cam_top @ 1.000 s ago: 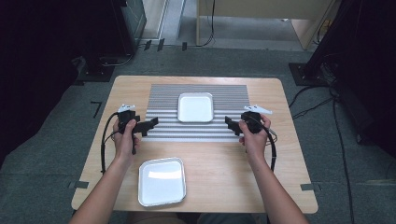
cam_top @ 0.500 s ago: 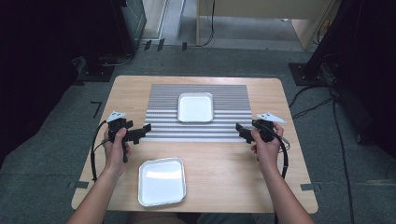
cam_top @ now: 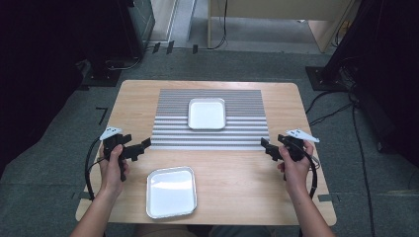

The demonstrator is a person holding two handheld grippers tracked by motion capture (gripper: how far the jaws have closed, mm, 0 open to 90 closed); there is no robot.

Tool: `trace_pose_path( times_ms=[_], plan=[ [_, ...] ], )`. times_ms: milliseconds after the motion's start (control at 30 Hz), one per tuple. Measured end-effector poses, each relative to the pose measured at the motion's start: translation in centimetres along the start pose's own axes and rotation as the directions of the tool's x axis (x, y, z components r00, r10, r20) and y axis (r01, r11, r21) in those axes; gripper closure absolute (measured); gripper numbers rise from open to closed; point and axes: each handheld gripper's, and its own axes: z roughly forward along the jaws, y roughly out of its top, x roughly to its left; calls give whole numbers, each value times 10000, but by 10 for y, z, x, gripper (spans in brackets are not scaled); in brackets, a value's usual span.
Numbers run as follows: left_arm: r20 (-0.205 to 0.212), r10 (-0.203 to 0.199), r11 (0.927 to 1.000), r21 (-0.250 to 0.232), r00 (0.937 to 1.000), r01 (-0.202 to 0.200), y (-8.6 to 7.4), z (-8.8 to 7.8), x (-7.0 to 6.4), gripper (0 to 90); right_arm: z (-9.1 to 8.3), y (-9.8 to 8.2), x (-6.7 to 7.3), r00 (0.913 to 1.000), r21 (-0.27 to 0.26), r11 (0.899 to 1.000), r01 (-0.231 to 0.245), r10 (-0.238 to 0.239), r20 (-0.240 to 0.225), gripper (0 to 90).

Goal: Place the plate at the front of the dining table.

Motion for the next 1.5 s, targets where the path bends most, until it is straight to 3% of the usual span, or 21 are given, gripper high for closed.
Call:
trace_pose_path(
  times_ms=[300, 633, 700, 1000, 1333, 1467, 1500],
  plan=[
    [-120, 64, 10000, 7, 9999, -64, -17, -14, 6, 93, -16, -22, -14, 9996, 147, 9999, -80, 76, 288, 231],
    [-321, -278, 9995, 107, 9991, 282, -39, -27, 22, 93, -35, -36, -24, 9990, 112, 9999, -68, 63, 441, 231],
    [-256, -551, 9984, 87, 9982, 553, -47, -32, 27, 94, -41, -41, -26, 9987, 140, 9998, -133, 126, 499, 231],
    [-496, -625, 9979, 108, 9968, 632, -64, -45, 35, 93, -58, -58, -31, 9966, 216, 9997, -130, 112, 813, 232],
    [-874, -584, 9978, 249, 9945, 608, -80, -60, 44, 93, -75, -75, -41, 9915, 420, 9990, -127, 71, 1299, 231],
    [-1048, -416, 9982, 381, 9936, 458, -85, -64, 44, 93, -79, -79, -43, 9901, 471, 9988, -141, 73, 1404, 230],
    [-1214, -193, 9983, 531, 9924, 259, -90, -66, 44, 93, -83, -81, -45, 9875, 526, 9986, -13, -70, 1575, 230]
  ],
)
